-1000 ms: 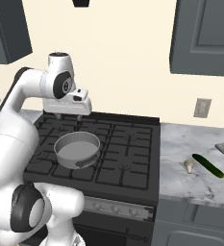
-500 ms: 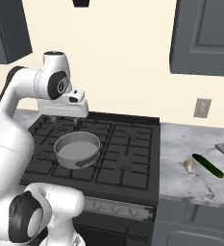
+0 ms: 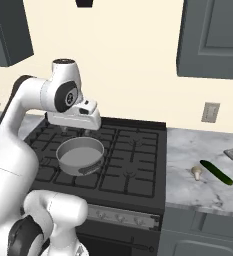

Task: Put the mushroom and cucumber in the pot. Retrieve the spatula and lightly stir the vegetables in the pot.

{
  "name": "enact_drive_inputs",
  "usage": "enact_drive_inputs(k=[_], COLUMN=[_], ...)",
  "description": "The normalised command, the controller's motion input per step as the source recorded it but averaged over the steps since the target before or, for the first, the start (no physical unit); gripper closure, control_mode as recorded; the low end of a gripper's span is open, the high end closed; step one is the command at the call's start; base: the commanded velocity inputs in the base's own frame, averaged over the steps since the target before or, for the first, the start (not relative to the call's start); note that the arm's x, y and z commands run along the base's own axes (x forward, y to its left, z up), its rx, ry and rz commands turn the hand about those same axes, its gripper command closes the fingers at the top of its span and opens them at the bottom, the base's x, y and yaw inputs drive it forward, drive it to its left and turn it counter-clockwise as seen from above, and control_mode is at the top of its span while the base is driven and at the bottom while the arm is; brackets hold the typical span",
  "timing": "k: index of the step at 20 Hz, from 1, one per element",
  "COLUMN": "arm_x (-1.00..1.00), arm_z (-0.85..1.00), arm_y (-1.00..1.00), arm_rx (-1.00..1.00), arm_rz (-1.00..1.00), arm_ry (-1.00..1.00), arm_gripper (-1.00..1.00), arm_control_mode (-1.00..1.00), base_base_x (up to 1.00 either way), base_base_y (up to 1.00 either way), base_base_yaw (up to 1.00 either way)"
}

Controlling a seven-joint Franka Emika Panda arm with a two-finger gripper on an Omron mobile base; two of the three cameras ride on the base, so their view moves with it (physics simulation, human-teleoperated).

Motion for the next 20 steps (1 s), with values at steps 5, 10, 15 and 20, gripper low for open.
enact_drive_inputs(k=[5,10,15,20], arm_x=[0.0,0.0,0.02,0.08], arm_z=[0.0,0.0,0.0,0.0], arm_y=[-0.99,-1.0,-1.0,-1.0], arm_rx=[0.06,0.19,0.21,0.18], arm_rz=[-0.34,-0.37,-0.35,-0.34], arm_ry=[-0.01,0.03,0.12,0.19], arm_gripper=[-1.0,-1.0,-1.0,-1.0], arm_control_mode=[-1.0,-1.0,-1.0,-1.0], base_base_x=[0.0,0.0,0.0,0.0], base_base_y=[0.0,0.0,0.0,0.0], base_base_yaw=[0.0,0.0,0.0,0.0])
